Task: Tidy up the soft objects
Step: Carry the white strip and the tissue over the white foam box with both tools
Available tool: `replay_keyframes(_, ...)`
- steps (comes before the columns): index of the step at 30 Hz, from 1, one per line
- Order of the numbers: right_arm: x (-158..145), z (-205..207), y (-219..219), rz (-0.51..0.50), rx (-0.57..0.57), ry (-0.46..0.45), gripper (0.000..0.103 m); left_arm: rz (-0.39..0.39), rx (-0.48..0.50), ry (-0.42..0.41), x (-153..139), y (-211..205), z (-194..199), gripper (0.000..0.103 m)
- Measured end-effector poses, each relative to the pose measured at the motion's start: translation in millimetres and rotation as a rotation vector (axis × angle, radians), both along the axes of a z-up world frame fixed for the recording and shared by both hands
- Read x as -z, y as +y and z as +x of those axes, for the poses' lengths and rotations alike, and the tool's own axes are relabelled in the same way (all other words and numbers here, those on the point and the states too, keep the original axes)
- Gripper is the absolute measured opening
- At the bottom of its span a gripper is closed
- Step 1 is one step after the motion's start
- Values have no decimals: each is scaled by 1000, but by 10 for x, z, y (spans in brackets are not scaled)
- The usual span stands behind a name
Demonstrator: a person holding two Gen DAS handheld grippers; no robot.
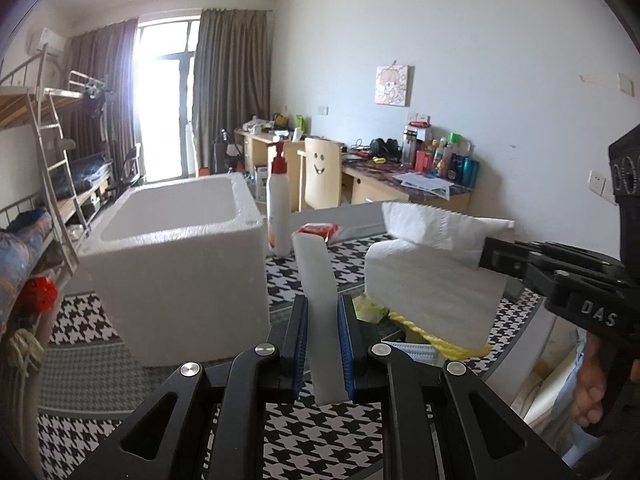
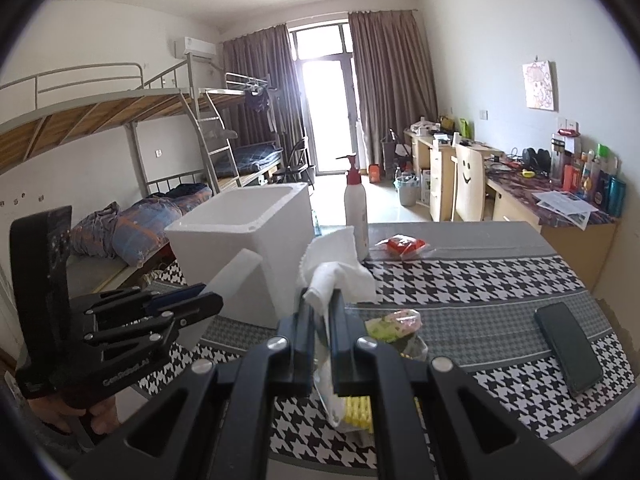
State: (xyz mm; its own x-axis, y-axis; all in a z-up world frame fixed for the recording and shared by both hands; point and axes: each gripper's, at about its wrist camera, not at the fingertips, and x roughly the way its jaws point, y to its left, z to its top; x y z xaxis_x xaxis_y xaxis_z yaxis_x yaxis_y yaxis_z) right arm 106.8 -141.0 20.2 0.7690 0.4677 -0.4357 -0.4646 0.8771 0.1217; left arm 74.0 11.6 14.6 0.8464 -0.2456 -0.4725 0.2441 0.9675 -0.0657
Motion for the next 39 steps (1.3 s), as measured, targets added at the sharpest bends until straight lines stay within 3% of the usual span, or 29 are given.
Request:
replay_keyframes(13,-70,47,109,-6,33,-20,4,-5,42,-44,-157,116,84,16)
replay_keyframes(39,-345,312,219,26,-19,-101,4,32,-57,-130,-412,183,306,16)
